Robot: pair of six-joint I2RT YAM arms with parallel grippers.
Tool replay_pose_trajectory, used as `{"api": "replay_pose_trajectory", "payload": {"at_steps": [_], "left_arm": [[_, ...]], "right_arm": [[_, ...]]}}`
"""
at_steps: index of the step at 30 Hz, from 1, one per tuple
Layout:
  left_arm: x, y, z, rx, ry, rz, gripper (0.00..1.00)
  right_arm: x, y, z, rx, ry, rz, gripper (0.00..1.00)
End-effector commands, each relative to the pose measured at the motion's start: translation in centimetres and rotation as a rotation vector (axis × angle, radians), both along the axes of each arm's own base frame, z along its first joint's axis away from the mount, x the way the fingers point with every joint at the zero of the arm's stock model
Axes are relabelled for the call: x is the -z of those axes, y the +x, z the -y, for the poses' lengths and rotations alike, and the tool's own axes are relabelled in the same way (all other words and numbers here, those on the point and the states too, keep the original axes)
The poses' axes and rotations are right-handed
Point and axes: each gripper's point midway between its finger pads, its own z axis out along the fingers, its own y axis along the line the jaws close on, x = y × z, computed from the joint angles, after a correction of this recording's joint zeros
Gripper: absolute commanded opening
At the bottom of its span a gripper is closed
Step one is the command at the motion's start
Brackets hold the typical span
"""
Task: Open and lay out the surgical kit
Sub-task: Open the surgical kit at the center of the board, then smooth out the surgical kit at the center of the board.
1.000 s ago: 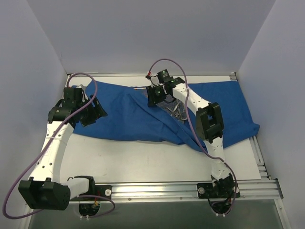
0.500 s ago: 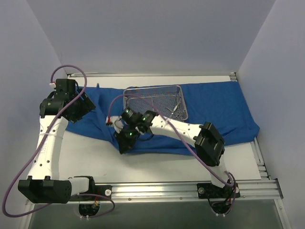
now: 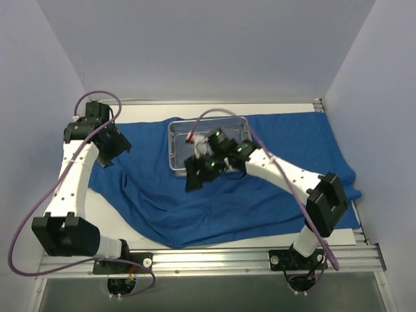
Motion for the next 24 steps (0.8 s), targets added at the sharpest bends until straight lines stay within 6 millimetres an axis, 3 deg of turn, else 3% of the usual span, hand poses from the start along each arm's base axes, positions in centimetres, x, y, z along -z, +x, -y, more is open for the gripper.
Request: {"api": "replay_pose_trajectory", "payload": {"at_steps": [1, 2, 3, 4, 5, 6, 8, 9, 11, 12, 13, 14, 16, 17, 19, 20, 24], "left_arm": [[-0.2, 2.3, 0.0, 0.014, -0.004, 0.027, 0.72], [0.1, 2.8, 0.3, 0.034, -0.016, 0.025, 0.59], [1.2, 4.0, 0.6, 0.052, -0.021, 0.014, 0.52], [1.7, 4.6, 0.7, 0.075, -0.019, 0.004, 0.46], [1.8, 5.4, 0.9, 0.090, -0.029, 0.006, 0.33], [3.4, 6.4, 1.1, 0.100, -0.032, -0.029, 0.29], [5.1, 7.9, 1.1, 0.122, -0.024, -0.067, 0.18], [5.6, 8.4, 0.9, 0.120, -0.019, -0.078, 0.14], [6.8, 9.5, 0.8, 0.134, -0.009, -0.099, 0.06], [8.1, 10.2, 0.4, 0.125, 0.012, -0.137, 0.02], [8.9, 10.5, 0.1, 0.108, 0.025, -0.166, 0.02], [11.1, 10.4, -0.2, 0.099, 0.034, -0.245, 0.02], [11.7, 11.6, -0.8, 0.069, 0.060, -0.271, 0.02], [13.5, 11.5, -0.9, 0.067, 0.062, -0.334, 0.02], [13.7, 12.8, -0.6, 0.077, 0.051, -0.331, 0.02], [15.1, 12.8, -0.6, 0.080, 0.049, -0.373, 0.02], [17.0, 13.6, -0.1, 0.111, 0.020, -0.394, 0.02]], "right_arm": [[-3.9, 7.6, 3.9, 0.330, -0.012, 0.103, 0.64], [-4.2, 11.3, 7.0, 0.477, -0.031, 0.117, 0.60], [-4.6, 13.7, 9.5, 0.601, -0.053, 0.156, 0.43], [-4.8, 15.4, 11.5, 0.685, -0.059, 0.161, 0.34], [-4.9, 17.0, 13.5, 0.772, -0.061, 0.159, 0.26], [-5.0, 19.5, 17.2, 0.886, -0.062, 0.173, 0.14], [-4.0, 21.5, 20.5, 0.990, -0.097, 0.183, 0.04], [-3.6, 22.8, 23.0, 1.060, -0.119, 0.187, 0.02], [-3.2, 24.3, 25.1, 1.121, -0.155, 0.194, 0.00], [-1.7, 24.9, 26.7, 1.159, -0.210, 0.170, 0.00], [-1.6, 25.7, 28.0, 1.201, -0.234, 0.190, 0.00], [-0.5, 26.3, 28.7, 1.216, -0.255, 0.184, 0.00], [0.5, 27.5, 31.1, 1.277, -0.272, 0.181, 0.00], [2.2, 27.8, 31.9, 1.294, -0.306, 0.154, 0.00], [3.7, 28.2, 34.0, 1.346, -0.334, 0.121, 0.00], [5.3, 28.2, 34.3, 1.340, -0.345, 0.088, 0.00], [8.1, 28.9, 35.4, 1.342, -0.345, 0.037, 0.00]]}}
